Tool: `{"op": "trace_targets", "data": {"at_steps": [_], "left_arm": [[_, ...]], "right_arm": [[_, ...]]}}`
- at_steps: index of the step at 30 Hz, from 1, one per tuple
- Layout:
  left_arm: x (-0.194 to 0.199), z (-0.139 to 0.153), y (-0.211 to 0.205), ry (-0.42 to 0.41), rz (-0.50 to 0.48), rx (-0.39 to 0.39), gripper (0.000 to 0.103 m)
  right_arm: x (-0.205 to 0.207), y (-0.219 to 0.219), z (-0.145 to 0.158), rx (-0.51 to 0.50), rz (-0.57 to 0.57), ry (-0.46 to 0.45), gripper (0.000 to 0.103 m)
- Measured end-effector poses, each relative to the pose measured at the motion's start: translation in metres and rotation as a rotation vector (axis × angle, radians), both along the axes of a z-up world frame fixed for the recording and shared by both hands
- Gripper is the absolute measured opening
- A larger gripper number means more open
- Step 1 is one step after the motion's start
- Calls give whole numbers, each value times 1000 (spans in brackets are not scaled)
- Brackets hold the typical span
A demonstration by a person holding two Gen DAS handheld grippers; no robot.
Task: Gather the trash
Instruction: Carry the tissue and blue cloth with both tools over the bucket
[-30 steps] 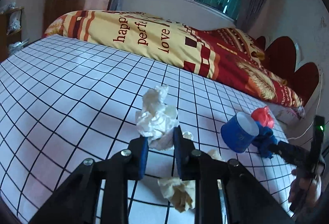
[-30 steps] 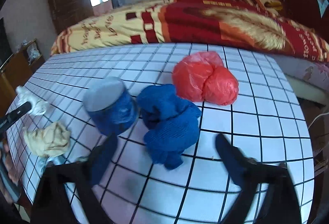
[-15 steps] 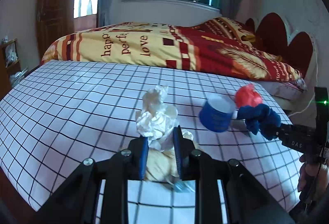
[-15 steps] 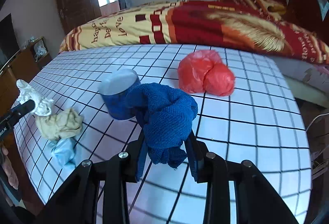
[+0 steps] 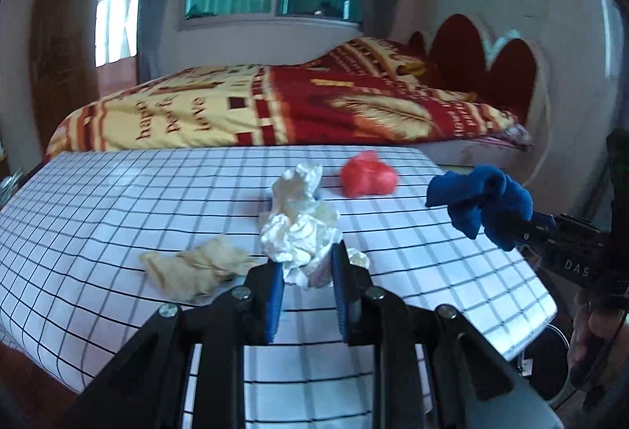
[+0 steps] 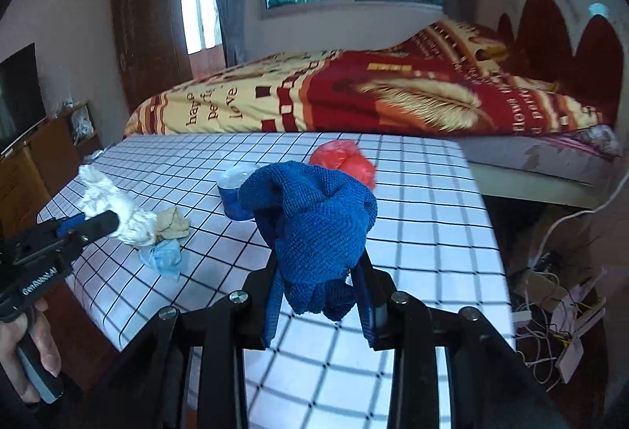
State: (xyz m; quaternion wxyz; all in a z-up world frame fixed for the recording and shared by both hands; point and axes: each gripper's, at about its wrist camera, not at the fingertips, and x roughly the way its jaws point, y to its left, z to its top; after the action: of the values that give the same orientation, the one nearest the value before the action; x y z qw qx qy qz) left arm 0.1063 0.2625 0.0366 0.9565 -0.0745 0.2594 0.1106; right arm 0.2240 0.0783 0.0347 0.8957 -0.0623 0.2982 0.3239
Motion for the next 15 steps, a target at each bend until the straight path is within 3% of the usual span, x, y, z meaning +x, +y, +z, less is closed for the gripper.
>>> {"op": "trace_targets", "data": {"at_steps": [15], "left_arm": [[10, 6, -110, -6, -226, 1, 24]], "right_arm": [[-54, -135, 11, 34, -171, -20, 35]]}}
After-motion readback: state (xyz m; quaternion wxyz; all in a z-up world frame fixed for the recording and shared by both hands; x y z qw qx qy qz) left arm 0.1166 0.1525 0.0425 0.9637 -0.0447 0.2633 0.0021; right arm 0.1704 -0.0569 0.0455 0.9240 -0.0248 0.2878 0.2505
